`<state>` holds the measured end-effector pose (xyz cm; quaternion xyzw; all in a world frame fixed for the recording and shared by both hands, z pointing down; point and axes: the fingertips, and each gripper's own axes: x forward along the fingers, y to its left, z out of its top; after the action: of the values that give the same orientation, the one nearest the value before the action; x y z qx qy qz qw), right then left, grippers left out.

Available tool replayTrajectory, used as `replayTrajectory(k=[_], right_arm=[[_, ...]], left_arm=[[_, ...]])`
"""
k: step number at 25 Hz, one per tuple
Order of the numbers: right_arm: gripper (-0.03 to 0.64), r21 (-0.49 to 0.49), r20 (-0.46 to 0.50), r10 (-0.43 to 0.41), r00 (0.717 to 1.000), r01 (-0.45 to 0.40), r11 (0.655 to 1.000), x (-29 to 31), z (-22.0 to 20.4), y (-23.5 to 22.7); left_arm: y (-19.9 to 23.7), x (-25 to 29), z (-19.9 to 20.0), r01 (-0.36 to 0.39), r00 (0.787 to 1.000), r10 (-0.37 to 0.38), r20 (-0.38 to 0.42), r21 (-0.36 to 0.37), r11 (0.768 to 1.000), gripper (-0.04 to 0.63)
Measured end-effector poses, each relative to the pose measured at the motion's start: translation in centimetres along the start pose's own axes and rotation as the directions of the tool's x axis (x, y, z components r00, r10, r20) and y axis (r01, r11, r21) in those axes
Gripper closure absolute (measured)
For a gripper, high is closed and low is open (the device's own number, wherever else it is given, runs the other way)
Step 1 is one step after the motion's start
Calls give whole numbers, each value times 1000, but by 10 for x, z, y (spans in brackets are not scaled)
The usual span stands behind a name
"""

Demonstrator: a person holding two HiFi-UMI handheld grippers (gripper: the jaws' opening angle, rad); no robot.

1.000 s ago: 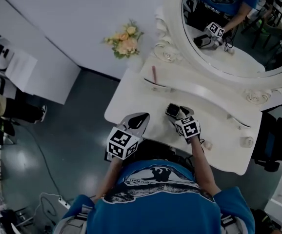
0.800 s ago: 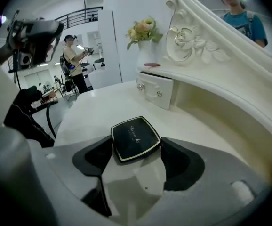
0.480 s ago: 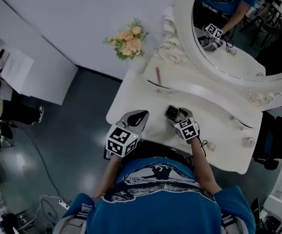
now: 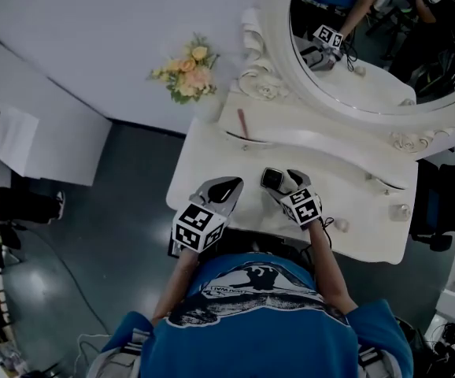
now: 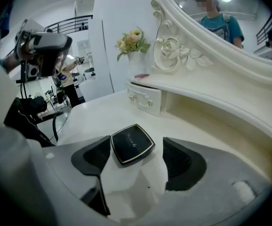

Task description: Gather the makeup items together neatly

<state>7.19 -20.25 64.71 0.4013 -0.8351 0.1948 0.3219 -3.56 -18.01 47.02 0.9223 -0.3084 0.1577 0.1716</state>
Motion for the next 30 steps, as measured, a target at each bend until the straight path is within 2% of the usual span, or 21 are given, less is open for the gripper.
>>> replayTrajectory(k=[3, 7, 12, 15, 20, 24, 27, 30], right_arm=[[268, 34, 54, -29, 998, 27, 999, -16, 9, -2], [312, 70, 125, -72, 990, 64, 996, -43, 19, -3], [346, 108, 204, -162, 966, 142, 984, -84, 25, -16], [362, 155, 210, -229, 951, 199, 968, -114, 14, -26], [385, 233, 173, -342, 924, 300, 925, -164, -24, -44], [393, 243, 72, -411, 909, 383, 891, -194, -72, -57], [397, 227, -17, -427, 904, 419, 879, -209, -111, -62], [399, 184, -111, -406, 907, 420, 889, -215, -145, -64]], left_arm=[[-4, 8, -1, 34, 999, -34, -10, 7, 999, 584], [-16, 21, -2, 95, 995, -95, -27, 19, 995, 584], [-41, 42, -3, 183, 982, -180, -57, 41, 982, 584], [-59, 54, -4, 233, 971, -228, -73, 55, 971, 584], [-87, 72, -7, 294, 953, -286, -99, 72, 953, 584], [-108, 82, -8, 328, 941, -318, -114, 82, 941, 584], [-120, 86, -9, 340, 936, -329, -123, 89, 936, 584], [-127, 88, -10, 336, 937, -324, -129, 93, 937, 584]])
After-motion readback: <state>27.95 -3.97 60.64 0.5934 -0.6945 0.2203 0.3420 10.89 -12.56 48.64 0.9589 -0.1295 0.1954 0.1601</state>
